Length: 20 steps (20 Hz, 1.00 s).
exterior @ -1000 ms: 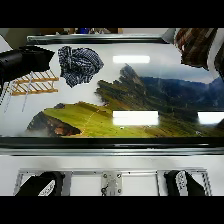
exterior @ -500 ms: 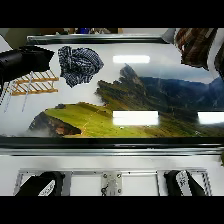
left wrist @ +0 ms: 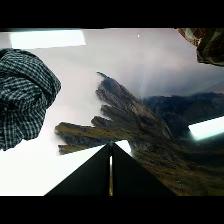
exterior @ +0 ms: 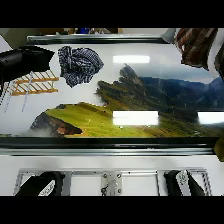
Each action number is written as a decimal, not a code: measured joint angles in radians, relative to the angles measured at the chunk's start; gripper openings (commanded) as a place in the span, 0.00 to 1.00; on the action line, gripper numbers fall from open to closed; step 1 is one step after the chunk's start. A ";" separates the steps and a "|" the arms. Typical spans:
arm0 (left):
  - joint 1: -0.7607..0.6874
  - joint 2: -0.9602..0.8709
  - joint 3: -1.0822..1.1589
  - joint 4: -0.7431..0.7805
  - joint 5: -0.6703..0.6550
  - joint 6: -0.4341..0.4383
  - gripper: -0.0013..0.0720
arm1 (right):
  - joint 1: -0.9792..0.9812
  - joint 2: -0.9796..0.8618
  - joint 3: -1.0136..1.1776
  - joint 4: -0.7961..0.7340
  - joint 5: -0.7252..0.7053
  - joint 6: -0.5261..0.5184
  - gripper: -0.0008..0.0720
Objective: Fold the clothes and pants, and hang the long-sleeved shirts on hangers.
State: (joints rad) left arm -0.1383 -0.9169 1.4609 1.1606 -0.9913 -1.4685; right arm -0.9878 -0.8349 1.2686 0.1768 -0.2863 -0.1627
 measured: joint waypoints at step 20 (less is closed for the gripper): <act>0.000 0.000 0.000 0.000 0.000 0.012 0.04 | -0.003 0.196 -0.037 0.017 0.560 0.015 0.85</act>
State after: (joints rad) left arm -0.1383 -0.9173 1.4609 1.1603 -0.9909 -1.4567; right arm -0.9905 -0.6384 1.2320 0.1940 0.2733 -0.1474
